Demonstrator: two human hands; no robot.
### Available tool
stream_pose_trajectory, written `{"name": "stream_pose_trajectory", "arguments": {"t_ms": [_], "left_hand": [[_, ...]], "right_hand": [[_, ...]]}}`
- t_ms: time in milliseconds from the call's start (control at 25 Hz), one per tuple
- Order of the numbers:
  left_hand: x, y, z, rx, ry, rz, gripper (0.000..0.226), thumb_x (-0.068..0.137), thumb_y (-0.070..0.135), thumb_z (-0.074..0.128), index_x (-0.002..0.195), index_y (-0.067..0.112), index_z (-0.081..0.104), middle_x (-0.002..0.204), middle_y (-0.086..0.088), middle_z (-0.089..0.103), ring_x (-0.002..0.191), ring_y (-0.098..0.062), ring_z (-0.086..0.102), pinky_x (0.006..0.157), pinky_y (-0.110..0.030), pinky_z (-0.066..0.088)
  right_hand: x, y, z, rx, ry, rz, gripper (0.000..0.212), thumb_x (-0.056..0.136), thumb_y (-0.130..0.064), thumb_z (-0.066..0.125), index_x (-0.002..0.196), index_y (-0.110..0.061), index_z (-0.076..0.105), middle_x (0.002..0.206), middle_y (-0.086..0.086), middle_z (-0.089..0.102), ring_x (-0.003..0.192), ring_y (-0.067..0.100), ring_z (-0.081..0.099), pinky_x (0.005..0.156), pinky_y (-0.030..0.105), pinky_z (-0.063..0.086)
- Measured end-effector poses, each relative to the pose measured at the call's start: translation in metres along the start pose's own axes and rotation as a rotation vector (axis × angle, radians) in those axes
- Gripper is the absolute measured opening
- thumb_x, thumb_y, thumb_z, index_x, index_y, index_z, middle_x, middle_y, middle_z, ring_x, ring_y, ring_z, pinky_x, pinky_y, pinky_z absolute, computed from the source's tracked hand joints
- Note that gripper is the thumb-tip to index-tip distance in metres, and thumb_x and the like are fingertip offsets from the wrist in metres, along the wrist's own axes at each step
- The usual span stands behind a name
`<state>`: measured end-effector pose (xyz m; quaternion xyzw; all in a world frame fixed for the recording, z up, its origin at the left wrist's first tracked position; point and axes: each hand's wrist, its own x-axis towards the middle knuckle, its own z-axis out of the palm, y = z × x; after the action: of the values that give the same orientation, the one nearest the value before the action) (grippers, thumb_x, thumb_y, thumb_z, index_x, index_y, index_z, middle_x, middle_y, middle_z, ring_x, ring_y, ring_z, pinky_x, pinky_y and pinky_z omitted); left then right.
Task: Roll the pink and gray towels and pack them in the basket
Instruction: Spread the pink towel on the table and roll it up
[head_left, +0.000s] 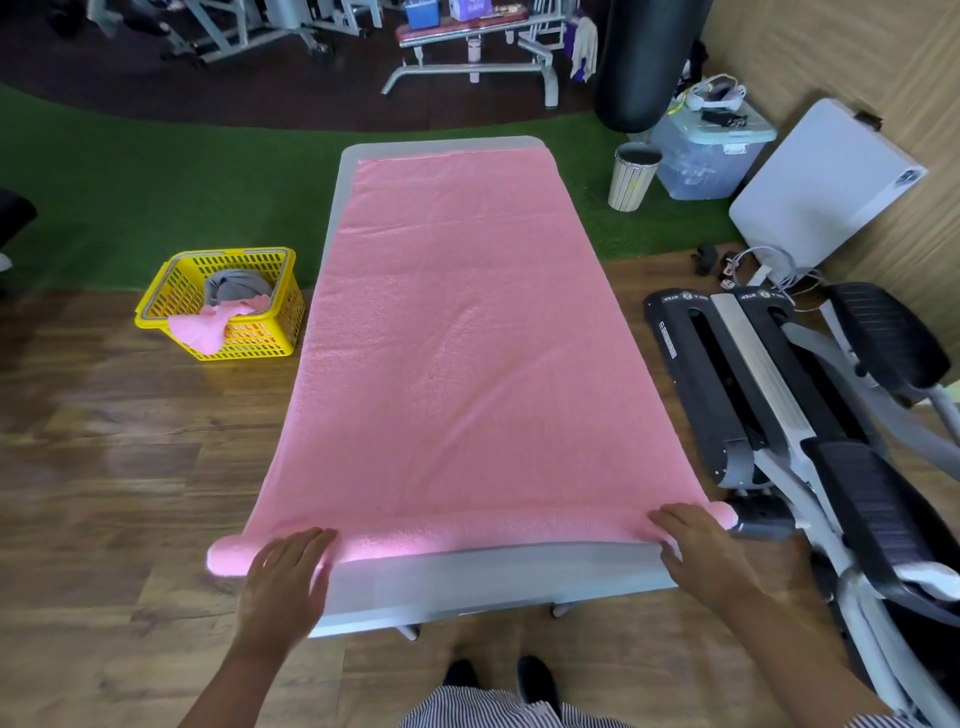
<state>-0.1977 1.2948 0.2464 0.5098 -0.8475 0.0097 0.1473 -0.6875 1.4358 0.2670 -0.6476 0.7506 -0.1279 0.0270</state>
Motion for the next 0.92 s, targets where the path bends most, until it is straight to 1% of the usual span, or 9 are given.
{"name": "stream_pose_trajectory", "arguments": {"t_ms": [120, 240, 360, 440, 480, 560, 640, 840, 920], "left_hand": [[0.000, -0.007, 0.002, 0.025, -0.038, -0.021, 0.039, 0.078, 0.013, 0.041, 0.103, 0.012, 0.071, 0.096, -0.003, 0.072, 0.083, -0.024, 0.069, 0.079, -0.042, 0.048], [-0.008, -0.017, -0.003, 0.015, -0.076, 0.057, 0.044, 0.070, 0.010, 0.040, 0.108, 0.019, 0.062, 0.090, 0.000, 0.070, 0.079, -0.024, 0.068, 0.075, -0.040, 0.045], [-0.008, -0.018, -0.005, -0.009, -0.059, 0.084, 0.034, 0.082, 0.016, 0.038, 0.111, 0.021, 0.056, 0.091, -0.001, 0.070, 0.079, -0.025, 0.068, 0.075, -0.038, 0.047], [-0.005, -0.012, -0.006, -0.010, 0.015, 0.039, 0.032, 0.092, 0.026, 0.037, 0.107, 0.014, 0.062, 0.096, -0.006, 0.070, 0.085, -0.026, 0.065, 0.083, -0.038, 0.041], [-0.004, -0.009, -0.006, 0.003, 0.063, -0.005, 0.034, 0.093, 0.028, 0.039, 0.102, 0.010, 0.065, 0.097, -0.009, 0.070, 0.087, -0.028, 0.064, 0.085, -0.040, 0.040], [-0.006, -0.005, -0.006, 0.021, 0.148, -0.057, 0.038, 0.095, 0.029, 0.041, 0.093, 0.005, 0.070, 0.094, -0.014, 0.070, 0.085, -0.032, 0.065, 0.080, -0.046, 0.046], [-0.010, -0.005, -0.003, 0.000, 0.150, -0.053, 0.043, 0.097, 0.032, 0.040, 0.091, 0.004, 0.072, 0.094, -0.014, 0.070, 0.083, -0.033, 0.067, 0.076, -0.048, 0.052], [-0.010, -0.008, -0.012, -0.030, 0.042, -0.074, 0.046, 0.073, 0.031, 0.043, 0.099, 0.006, 0.071, 0.102, -0.011, 0.068, 0.091, -0.030, 0.063, 0.079, -0.044, 0.054], [-0.008, -0.005, -0.015, -0.026, 0.045, -0.099, 0.043, 0.076, 0.025, 0.040, 0.095, 0.005, 0.073, 0.096, -0.010, 0.070, 0.084, -0.030, 0.067, 0.081, -0.035, 0.049]], "right_hand": [[0.005, 0.003, 0.000, 0.045, -0.032, 0.045, 0.033, 0.055, 0.005, 0.077, 0.084, -0.010, 0.072, 0.080, 0.001, 0.069, 0.074, 0.023, 0.065, 0.084, 0.046, 0.052], [0.006, 0.008, 0.001, 0.047, -0.007, 0.015, 0.013, 0.066, -0.011, 0.064, 0.076, -0.012, 0.072, 0.072, -0.003, 0.068, 0.068, 0.018, 0.065, 0.085, 0.051, 0.050], [0.006, 0.008, 0.003, -0.026, -0.031, -0.043, 0.026, 0.070, -0.024, 0.048, 0.080, -0.015, 0.071, 0.075, -0.006, 0.066, 0.072, 0.015, 0.064, 0.089, 0.051, 0.048], [0.005, 0.005, 0.003, -0.033, -0.022, -0.022, 0.026, 0.066, -0.012, 0.064, 0.092, -0.012, 0.068, 0.088, -0.001, 0.066, 0.084, 0.019, 0.062, 0.091, 0.046, 0.047], [0.005, 0.004, 0.003, -0.021, -0.011, -0.003, 0.036, 0.060, -0.003, 0.071, 0.095, -0.009, 0.067, 0.093, 0.002, 0.065, 0.088, 0.020, 0.060, 0.089, 0.045, 0.048], [0.003, 0.002, 0.003, -0.007, 0.017, 0.015, 0.045, 0.054, 0.010, 0.073, 0.095, -0.007, 0.066, 0.095, 0.006, 0.065, 0.089, 0.022, 0.058, 0.083, 0.044, 0.051], [0.000, 0.002, 0.006, 0.018, 0.008, 0.010, 0.046, 0.055, 0.015, 0.073, 0.096, -0.006, 0.068, 0.096, 0.008, 0.066, 0.087, 0.026, 0.063, 0.086, 0.047, 0.051], [0.004, 0.002, 0.007, 0.147, -0.165, 0.160, 0.041, 0.073, 0.000, 0.067, 0.114, -0.007, 0.063, 0.116, 0.003, 0.060, 0.110, 0.023, 0.054, 0.110, 0.036, 0.019], [0.007, 0.003, 0.007, 0.147, -0.191, 0.168, 0.038, 0.076, 0.000, 0.064, 0.113, -0.008, 0.064, 0.115, 0.003, 0.061, 0.110, 0.024, 0.054, 0.109, 0.034, 0.019]]}}
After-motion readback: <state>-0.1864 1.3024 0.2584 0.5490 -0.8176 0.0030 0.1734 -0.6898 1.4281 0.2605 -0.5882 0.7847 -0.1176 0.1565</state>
